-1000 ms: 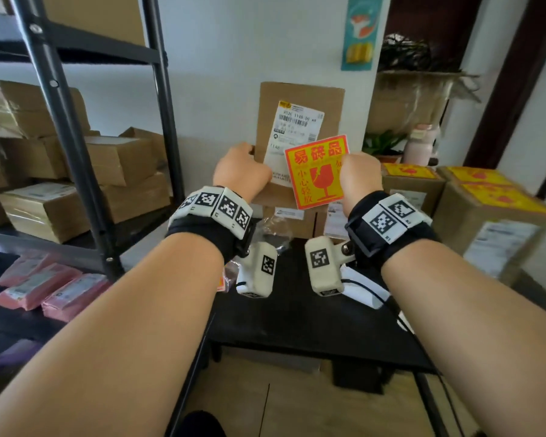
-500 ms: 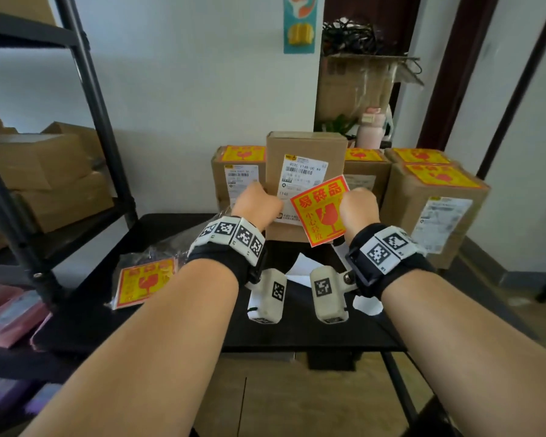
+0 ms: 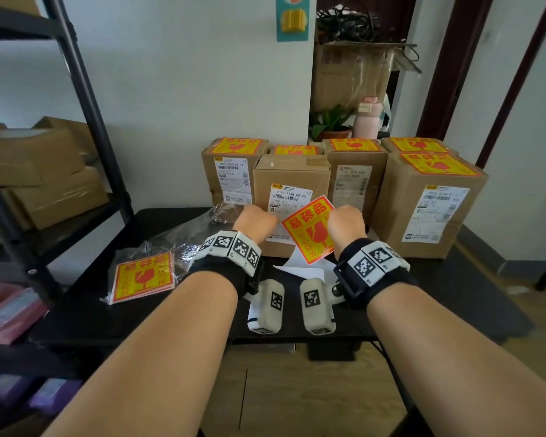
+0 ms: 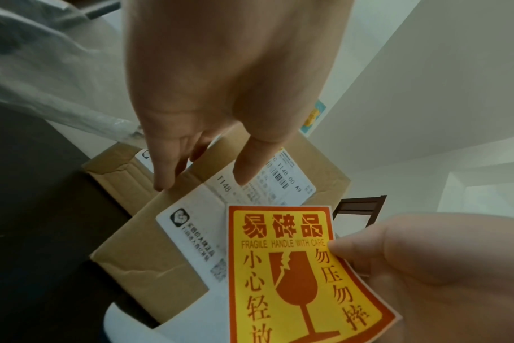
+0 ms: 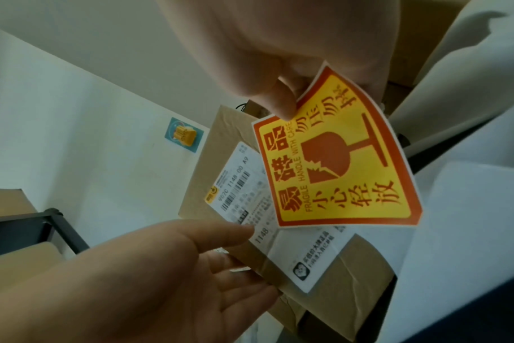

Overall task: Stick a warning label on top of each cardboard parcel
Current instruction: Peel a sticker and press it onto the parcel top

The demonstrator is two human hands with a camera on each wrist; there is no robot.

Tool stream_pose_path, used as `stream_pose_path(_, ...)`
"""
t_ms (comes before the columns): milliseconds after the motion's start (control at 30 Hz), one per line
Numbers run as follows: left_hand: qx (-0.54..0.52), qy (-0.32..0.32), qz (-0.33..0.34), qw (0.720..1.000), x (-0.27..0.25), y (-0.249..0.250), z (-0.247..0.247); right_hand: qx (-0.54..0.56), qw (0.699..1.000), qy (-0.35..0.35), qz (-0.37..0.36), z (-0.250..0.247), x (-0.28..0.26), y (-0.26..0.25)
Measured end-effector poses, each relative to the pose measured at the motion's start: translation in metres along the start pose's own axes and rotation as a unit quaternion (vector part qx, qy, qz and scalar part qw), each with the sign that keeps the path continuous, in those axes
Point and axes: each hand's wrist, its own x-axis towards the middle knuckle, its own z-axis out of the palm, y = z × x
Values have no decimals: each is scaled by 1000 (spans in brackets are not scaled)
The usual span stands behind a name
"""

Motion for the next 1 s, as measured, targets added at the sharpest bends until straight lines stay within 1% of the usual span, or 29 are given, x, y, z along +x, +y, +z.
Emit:
stream_pose_path(33, -9, 6, 4, 1000, 0, 1, -1, -11, 1000, -7, -10, 0, 2, 1)
stream_pose_path(67, -22, 22, 12, 999, -1, 2, -1, 0, 1000, -5, -3, -2, 1, -1)
stream_pose_path(100, -29, 45, 21, 998, -4, 5, -3, -10, 1000, 3, -18, -6, 3, 1)
stream_pose_path(167, -29, 94, 50, 994, -14, 13, -8, 40, 999, 10, -35, -12, -2, -3)
stream_pose_path(233, -50, 128, 89, 987, -26, 21, -13, 96, 994, 9, -47, -20, -12, -10)
stream_pose_path(300, -61, 149, 116, 980, -38, 24, -17, 133, 990, 9, -46, -30, -19, -10)
stream_pose_path(400, -72, 163, 139, 974, -54, 19, -18, 162, 985, -18, -61, -44, -33, -11)
stream_pose_path(467, -101, 144, 130, 976, -64, 14, -17, 178, 980, -28, -78, -49, -41, -8)
stream_pose_path(567, -129, 56, 105, 984, -76, 6, -14, 195, 976, -50, -80, -51, -47, -6)
stream_pose_path(633, -139, 9, 96, 986, -81, 2, -12, 211, 973, -49, -80, -50, -49, -6)
stream_pose_path(733, -141, -28, 95, 985, -86, -1, -9, 207, 973, -52, -91, -45, -50, -5)
stream_pose_path(867, -182, -42, 85, 979, -86, -1, -6, 195, 973, -51, -110, -40, -49, -3)
stream_pose_path(933, -203, -24, 89, 975, -84, -2, -5, 157, 977, -39, -137, -39, -45, 2)
stream_pose_path(1000, -210, 8, 97, 973, -82, -3, -6, 115, 980, -31, -161, -39, -42, 6)
